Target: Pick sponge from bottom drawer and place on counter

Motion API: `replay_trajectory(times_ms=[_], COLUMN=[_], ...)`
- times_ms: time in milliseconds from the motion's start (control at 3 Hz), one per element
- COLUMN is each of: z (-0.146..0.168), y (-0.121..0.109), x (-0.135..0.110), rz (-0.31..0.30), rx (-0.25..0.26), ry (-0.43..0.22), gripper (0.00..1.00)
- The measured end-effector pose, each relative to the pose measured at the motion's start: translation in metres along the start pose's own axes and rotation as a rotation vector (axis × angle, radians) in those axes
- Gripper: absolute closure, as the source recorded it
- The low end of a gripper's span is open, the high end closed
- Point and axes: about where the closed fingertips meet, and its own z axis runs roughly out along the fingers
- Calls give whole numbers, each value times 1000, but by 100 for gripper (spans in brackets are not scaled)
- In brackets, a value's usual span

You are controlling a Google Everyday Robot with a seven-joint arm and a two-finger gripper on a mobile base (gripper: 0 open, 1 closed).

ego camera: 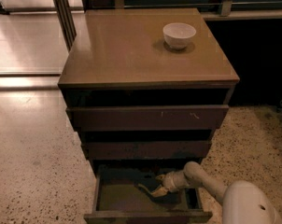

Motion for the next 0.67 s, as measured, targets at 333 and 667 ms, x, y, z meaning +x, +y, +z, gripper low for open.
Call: replay_trajectory(times_ms=[333, 667], z=[1, 2], y=[3, 6], x=[0, -3], rz=[-1, -13], rx=[-10, -23], ry=[0, 1], gripper=[100, 100])
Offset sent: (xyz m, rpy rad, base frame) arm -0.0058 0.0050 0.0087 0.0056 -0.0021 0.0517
